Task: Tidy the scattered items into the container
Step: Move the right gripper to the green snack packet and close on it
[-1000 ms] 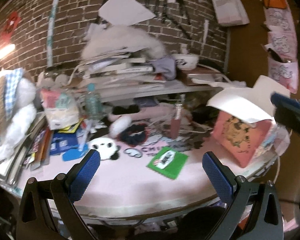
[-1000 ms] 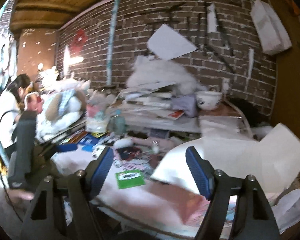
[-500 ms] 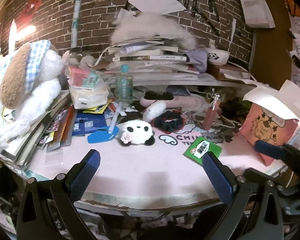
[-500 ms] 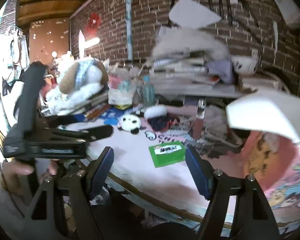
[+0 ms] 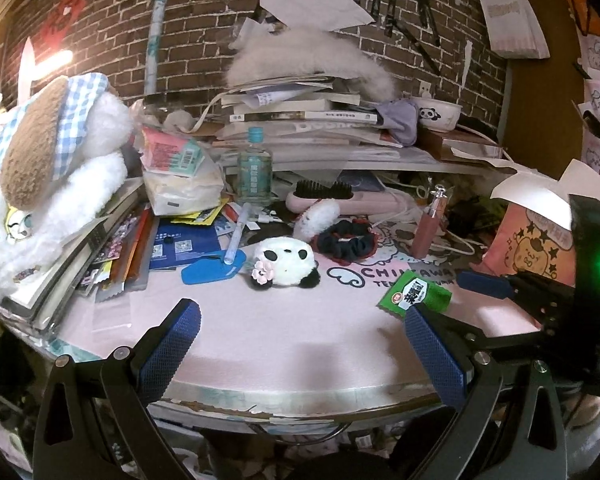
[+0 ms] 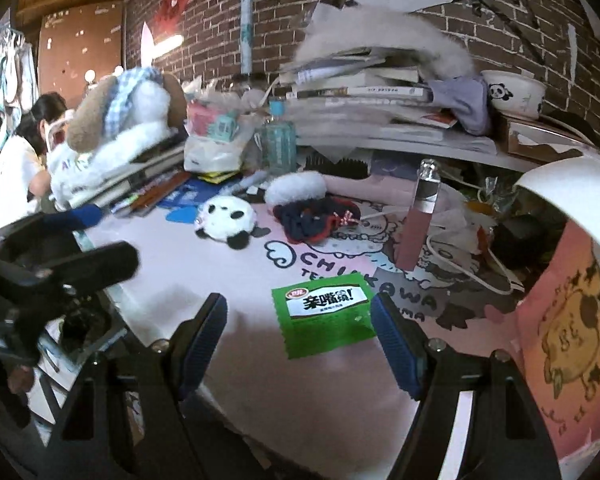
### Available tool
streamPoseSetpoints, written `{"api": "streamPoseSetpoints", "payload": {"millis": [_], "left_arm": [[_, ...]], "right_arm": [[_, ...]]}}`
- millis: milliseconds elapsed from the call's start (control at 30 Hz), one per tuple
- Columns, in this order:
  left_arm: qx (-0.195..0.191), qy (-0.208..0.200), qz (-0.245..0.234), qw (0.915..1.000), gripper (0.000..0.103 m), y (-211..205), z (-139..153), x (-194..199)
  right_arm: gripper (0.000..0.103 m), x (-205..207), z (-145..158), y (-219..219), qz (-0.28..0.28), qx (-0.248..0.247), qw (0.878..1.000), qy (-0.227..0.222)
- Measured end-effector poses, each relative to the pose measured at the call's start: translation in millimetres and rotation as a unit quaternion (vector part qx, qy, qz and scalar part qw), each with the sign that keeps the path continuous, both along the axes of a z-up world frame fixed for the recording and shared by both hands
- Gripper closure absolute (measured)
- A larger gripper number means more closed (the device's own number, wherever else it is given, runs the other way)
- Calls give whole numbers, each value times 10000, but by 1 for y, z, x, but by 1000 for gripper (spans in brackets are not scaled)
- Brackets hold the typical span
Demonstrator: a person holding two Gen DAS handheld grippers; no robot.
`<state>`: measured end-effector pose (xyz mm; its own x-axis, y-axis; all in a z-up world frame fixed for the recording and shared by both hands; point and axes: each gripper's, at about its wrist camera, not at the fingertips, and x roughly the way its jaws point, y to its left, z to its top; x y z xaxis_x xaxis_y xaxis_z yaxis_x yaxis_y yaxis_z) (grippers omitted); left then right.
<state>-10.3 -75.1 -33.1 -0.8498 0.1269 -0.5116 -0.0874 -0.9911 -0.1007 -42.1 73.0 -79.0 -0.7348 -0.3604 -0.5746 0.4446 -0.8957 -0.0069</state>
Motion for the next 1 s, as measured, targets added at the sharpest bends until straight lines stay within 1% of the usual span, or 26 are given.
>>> {"api": "streamPoseSetpoints", "payload": {"millis": [100,167,233,467,633,767,900,1000], "left_arm": [[13,16,-28,10000,1,-1,-2,0],[-8,20,-35,10000,1,-1,-2,0],[-16,24,-56,10000,1,-1,-2,-1],[-33,25,-128,9999,1,2,-5,-3],[-28,9,-131,9999,1,2,-6,-4],[-39,27,-131,9999,1,2,-6,-4],[-24,50,-136,9999,1,2,-6,-3],[-22,47,-130,9999,1,2,-6,-3]], "right_arm": [[31,-9,-4,-1,-30,86,9999,-68],[28,-14,-6,-2,-37,152,9998,-93],[27,-18,-8,-2,-83,201,9997,-91],[24,-32,-15,2,-128,237,9992,-284],[24,-31,-20,2,-27,186,9991,-375],[24,-28,-24,-3,-6,319,9990,-307],[24,-31,-24,-4,-6,289,9990,-333],[29,-32,-24,-5,8,288,9990,-335]]}}
